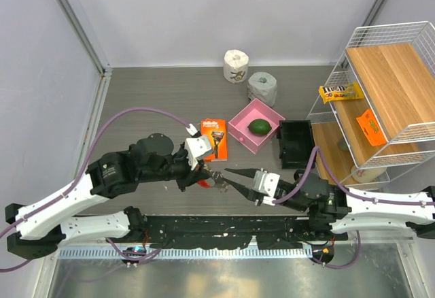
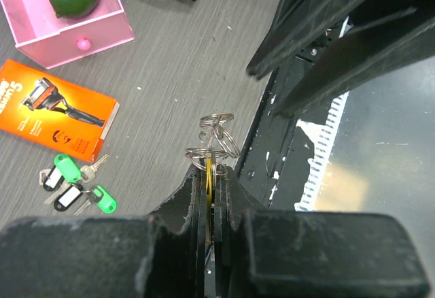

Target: Remove the keys from the keyring

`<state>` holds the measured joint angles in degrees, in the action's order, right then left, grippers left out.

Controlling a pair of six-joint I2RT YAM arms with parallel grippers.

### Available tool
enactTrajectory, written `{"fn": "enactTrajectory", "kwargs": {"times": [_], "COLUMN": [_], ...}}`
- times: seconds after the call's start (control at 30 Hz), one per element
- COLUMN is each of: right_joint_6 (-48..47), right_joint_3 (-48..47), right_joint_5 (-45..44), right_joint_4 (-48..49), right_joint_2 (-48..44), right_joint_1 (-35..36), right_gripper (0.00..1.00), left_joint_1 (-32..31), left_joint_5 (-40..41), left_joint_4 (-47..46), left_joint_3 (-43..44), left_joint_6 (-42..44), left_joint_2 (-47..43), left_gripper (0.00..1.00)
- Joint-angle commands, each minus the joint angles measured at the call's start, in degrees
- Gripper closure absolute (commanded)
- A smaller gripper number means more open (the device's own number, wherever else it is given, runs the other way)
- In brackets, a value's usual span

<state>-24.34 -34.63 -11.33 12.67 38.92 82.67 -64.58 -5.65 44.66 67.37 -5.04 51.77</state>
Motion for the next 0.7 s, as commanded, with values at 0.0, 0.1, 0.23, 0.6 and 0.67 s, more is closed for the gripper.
{"fn": "enactTrajectory", "kwargs": {"times": [0.0, 0.1, 0.23, 0.6, 0.67], "right_joint_6": [-2.0, -2.5, -2.7, -2.1, -1.9], "right_joint_3": [-2.8, -3.3, -4.1, -4.6, -4.7], "right_joint_5": [2.5, 2.9, 3.3, 4.7, 4.9], "right_joint_4": [1.9, 2.3, 2.7, 3.5, 3.3], "right_joint_2": [2.6, 4.1, 5.7, 6.5, 6.7], "right_joint_1": [0.2, 0.2, 0.0, -0.9, -1.0], "right_gripper": [0.67, 0.68, 0.69, 0.7, 0.71], "left_joint_1": [0.1, 0.0, -0.5, -2.0, -2.1], "left_joint_5": [-2.6, -3.3, -4.1, -6.0, -5.9], "left_joint_4": [-2.2, -2.6, -2.7, -3.4, -3.4], "left_joint_3": [2.8, 2.8, 2.7, 2.3, 2.5], "left_joint_6": [0.6, 0.6, 0.8, 1.3, 1.4], "left_joint_2": [-0.1, -0.4, -0.4, 0.4, 0.4], "left_gripper": [1.0, 1.0, 1.0, 1.0, 1.0]}}
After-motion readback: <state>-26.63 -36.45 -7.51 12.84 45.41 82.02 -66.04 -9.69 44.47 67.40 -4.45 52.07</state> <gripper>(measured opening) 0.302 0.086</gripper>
